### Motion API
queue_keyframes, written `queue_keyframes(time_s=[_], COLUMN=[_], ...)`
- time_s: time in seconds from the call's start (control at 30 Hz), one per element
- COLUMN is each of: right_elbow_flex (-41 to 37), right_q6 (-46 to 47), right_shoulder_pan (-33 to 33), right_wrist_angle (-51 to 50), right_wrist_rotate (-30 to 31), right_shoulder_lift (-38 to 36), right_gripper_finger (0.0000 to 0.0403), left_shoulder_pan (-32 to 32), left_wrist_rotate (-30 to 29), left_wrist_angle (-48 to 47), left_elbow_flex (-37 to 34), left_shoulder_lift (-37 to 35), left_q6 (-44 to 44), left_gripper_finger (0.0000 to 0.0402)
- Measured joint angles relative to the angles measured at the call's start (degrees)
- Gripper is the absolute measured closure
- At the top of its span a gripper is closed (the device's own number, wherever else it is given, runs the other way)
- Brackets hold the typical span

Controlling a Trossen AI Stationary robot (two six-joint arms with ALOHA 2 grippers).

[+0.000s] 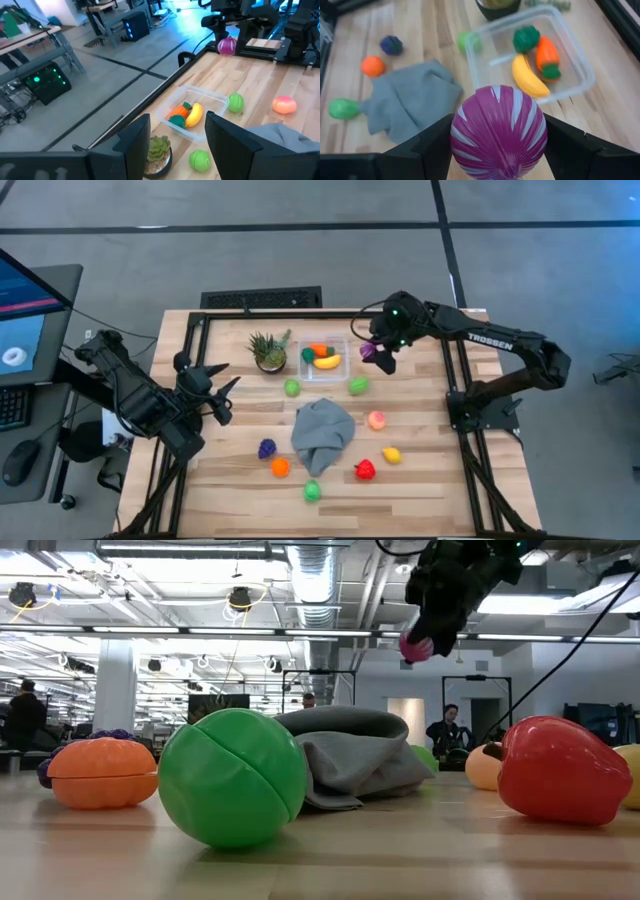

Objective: Pick and placing Produce into tupperware
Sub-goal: Put the purple onion into the transparent container

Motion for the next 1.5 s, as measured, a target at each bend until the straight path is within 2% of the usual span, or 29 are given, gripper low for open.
queue_keyframes(time_s=[0.33, 0.57, 0.8, 1.0, 1.5], right_elbow_flex=[0.0, 0.0, 0.0, 0.0, 1.6], right_q6=[3.6, 4.8, 7.4, 8.0, 13.8], right_shoulder_pan=[5.2, 6.7, 6.5, 6.4, 5.7], right_wrist_angle=[8.2, 16.0, 22.7, 25.0, 32.6], right_wrist_rotate=[0.1, 6.3, 8.4, 13.9, 14.0], right_shoulder_lift=[0.0, 1.7, 8.3, 14.7, 25.8], right_gripper_finger=[0.0117, 0.0116, 0.0116, 0.0116, 0.0116], left_shoulder_pan=[0.0, 0.0, 0.0, 0.0, 0.0], left_wrist_rotate=[-0.2, -0.2, -0.2, -0.2, -0.5], left_wrist_angle=[0.0, 0.0, 0.0, 0.0, 0.0], left_elbow_flex=[0.0, 0.0, 0.0, 0.0, 0.0], left_shoulder_lift=[0.0, 0.0, 0.0, 0.0, 0.0], left_q6=[0.0, 0.0, -0.6, -1.2, -1.3], left_gripper_finger=[0.0221, 0.0221, 0.0221, 0.0221, 0.0221])
